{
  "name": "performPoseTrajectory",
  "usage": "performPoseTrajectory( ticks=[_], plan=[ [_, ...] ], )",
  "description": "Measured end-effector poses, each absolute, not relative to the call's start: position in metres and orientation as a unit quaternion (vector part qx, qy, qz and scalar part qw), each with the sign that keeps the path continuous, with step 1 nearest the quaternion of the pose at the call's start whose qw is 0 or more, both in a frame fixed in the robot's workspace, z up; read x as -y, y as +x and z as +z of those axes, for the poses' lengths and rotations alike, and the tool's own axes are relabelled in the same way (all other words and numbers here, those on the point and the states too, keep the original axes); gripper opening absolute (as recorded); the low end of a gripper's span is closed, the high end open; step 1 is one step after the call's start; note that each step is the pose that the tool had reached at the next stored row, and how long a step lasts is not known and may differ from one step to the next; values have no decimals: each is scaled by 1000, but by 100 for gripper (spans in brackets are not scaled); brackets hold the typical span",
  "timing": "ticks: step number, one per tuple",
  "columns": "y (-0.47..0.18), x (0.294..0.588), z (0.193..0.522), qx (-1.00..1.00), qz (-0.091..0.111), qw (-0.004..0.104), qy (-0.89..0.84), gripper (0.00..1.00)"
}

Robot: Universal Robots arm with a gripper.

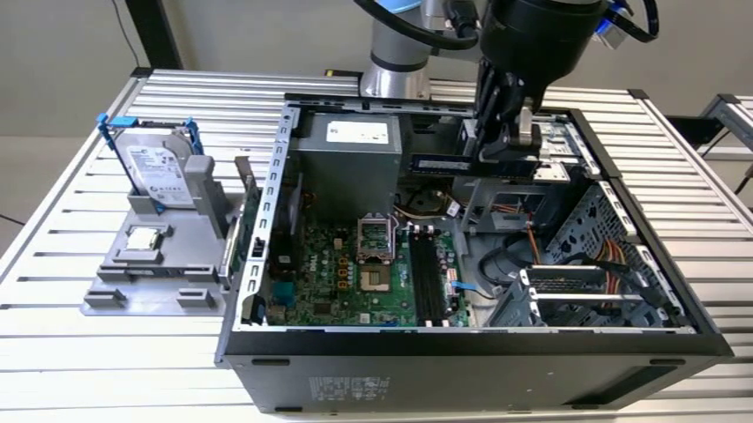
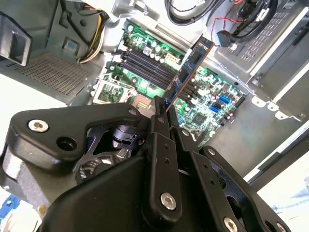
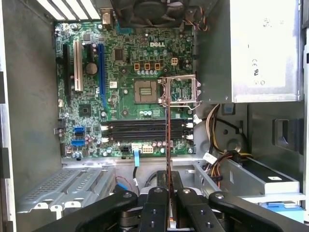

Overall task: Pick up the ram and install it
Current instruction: 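Insert the ram into the slot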

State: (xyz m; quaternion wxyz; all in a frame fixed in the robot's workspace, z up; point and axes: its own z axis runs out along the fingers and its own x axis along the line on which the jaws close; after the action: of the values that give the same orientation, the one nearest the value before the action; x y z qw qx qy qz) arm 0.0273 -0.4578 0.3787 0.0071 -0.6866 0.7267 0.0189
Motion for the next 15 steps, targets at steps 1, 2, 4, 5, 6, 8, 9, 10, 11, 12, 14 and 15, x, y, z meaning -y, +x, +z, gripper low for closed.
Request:
performPoseTrajectory(
  ticks=[1, 2, 4, 5, 6, 8, 9, 10, 11, 12, 14, 15],
  plan=[
    [28, 458, 379, -727, 19, 7, -687, 0],
    [28, 458, 379, -727, 19, 7, -686, 0],
    [28, 458, 379, -727, 19, 7, -686, 0],
    [28, 458, 379, -727, 19, 7, -686, 0],
    [28, 458, 379, -727, 19, 7, -686, 0],
    [28, 458, 379, -727, 19, 7, -686, 0],
    [28, 458, 379, -727, 19, 7, -686, 0],
    [28, 458, 379, -727, 19, 7, -686, 0],
    [28, 458, 379, -727, 19, 7, -686, 0],
    [28, 458, 379, -727, 19, 7, -686, 0],
    [28, 458, 379, -728, 19, 7, -686, 0],
    [28, 458, 379, -728, 19, 7, -686, 0]
  ],
)
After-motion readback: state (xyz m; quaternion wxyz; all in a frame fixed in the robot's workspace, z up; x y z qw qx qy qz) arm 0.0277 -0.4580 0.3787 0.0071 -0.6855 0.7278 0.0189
